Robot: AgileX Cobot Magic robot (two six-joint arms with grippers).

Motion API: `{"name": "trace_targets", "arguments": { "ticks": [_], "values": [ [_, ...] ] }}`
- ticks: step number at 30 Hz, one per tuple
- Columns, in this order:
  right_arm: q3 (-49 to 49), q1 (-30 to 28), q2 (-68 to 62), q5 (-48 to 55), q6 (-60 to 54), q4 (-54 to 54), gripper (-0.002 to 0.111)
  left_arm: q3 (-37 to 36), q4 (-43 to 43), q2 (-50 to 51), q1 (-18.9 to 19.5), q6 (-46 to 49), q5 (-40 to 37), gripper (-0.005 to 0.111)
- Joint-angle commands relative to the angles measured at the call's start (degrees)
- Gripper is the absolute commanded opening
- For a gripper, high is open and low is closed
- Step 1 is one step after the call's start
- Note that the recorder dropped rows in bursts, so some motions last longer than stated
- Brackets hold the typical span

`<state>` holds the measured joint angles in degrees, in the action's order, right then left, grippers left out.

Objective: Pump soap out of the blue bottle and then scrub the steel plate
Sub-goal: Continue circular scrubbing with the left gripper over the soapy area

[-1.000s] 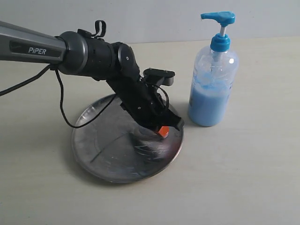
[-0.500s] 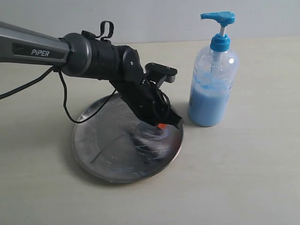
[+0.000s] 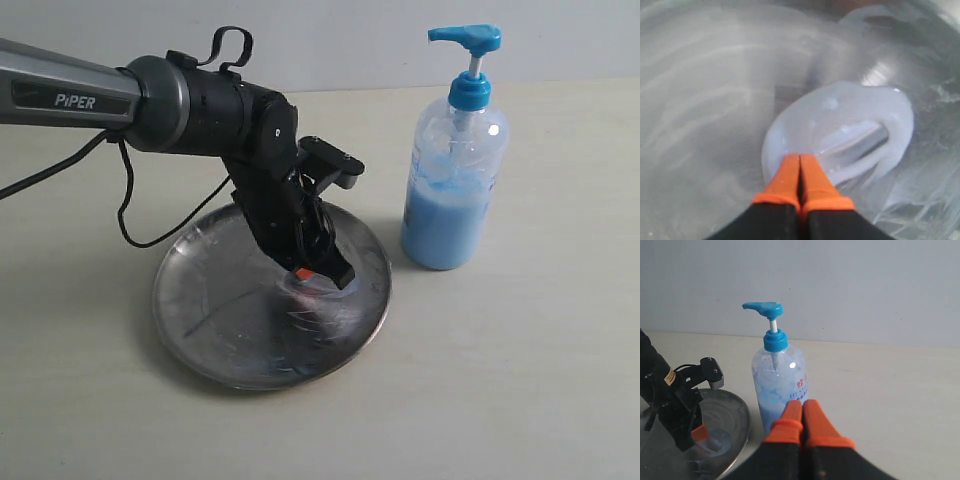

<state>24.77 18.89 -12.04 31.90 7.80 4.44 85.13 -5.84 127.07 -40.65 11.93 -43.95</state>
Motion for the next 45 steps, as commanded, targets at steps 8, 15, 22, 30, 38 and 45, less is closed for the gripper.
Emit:
{"name": "trace_targets", "arguments": {
  "ticks": [8, 15, 22, 30, 38, 45],
  "values": [
    [-0.3, -0.2, 0.2, -1.0, -0.2, 0.1, 0.000, -1.6, -11.1, 2.6, 0.1, 4.6, -7.3, 0.000],
    [-0.3, -0.2, 0.2, -1.0, -0.2, 0.1, 0.000, -1.6, -23.0, 2.6, 0.1, 9.4, -0.3, 0.000],
    [-0.3, -0.2, 0.2, -1.0, -0.2, 0.1, 0.000, -1.6, -24.2, 2.6, 0.1, 10.3, 7.1, 0.000],
    [-0.3, -0.2, 0.2, -1.0, -0.2, 0.1, 0.000, -1.6, -9.2, 2.6, 0.2, 3.0, 5.6, 0.000],
    [-0.3, -0.2, 0.2, -0.9, -0.2, 0.1, 0.000, -1.6, -7.6, 2.6, 4.0, 2.1, -4.4, 0.000],
    [-0.3, -0.2, 0.2, -0.9, -0.2, 0.1, 0.000, -1.6, -7.6, 2.6, 4.1, 2.1, -9.6, 0.000]
  ]
}}
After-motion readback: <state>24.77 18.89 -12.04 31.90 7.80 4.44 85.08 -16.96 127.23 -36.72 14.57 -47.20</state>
